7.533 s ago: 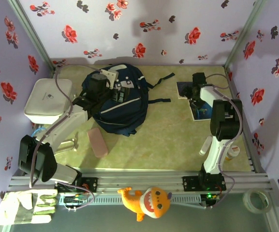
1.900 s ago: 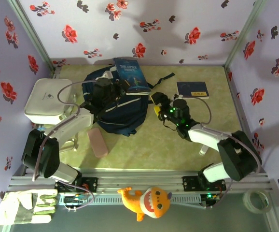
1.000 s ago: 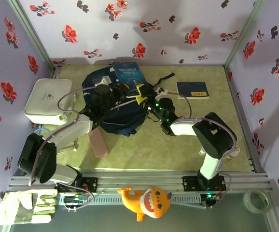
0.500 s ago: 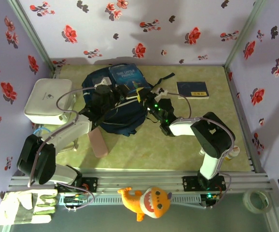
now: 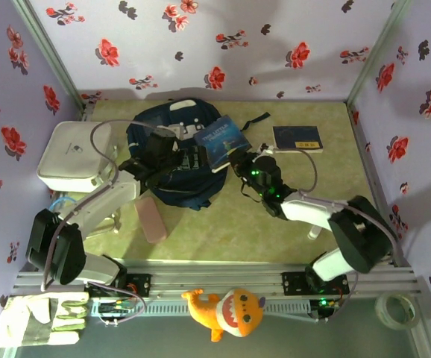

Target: Pack the student bag

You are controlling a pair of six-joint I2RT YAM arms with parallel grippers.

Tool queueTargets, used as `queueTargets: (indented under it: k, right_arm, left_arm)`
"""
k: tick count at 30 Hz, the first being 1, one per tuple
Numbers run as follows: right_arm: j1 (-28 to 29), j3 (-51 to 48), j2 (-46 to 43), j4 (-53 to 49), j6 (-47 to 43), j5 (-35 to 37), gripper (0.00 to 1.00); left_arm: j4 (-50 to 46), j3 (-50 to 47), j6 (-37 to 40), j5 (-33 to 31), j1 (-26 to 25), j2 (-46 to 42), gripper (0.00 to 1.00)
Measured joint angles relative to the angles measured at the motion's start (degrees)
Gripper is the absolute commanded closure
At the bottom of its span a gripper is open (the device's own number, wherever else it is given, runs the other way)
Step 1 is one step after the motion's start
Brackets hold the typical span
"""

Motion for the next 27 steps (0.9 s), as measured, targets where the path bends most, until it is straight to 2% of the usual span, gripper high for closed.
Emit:
queueTargets:
  k: [4, 9, 17, 19, 21, 27]
  right_arm:
    - [-1.7, -1.4, -7.7, -9.0, -4.1, 2.5, 0.90]
    - [-4.0, -5.1, -17.2, -18.8, -7.5, 5.9, 0.90]
    - [-5.1, -9.6, -25.6, -28.8, -8.5, 7.6, 0.89]
    - [-5.1, -10.4, -26.4, -29.7, -8.4, 7.6, 0.89]
    - [-5.1, -11.1, -26.8, -30.4, -8.3, 7.6, 0.89]
    - [-5.1, -11.7, -27.0, -31.0, -7.2, 6.8, 0.90]
  left_arm:
    - [-6.6, 4.5, 12.0, -0.6, -0.1, 2.6, 0.01]
    - [-13.1, 7.5, 23.4, -2.8, -0.5, 9.0, 0.06]
    - [-20.5, 9.4, 34.1, -6.4, -1.8, 16.3, 0.14]
    - [-21.4, 10.6, 35.3, -6.8, -2.1, 17.8, 0.19]
    - [-21.9, 12.2, 36.2, -7.3, -2.5, 19.8, 0.34]
    - [-22.4, 14.6, 38.8, -8.3, -2.9, 24.8, 0.49]
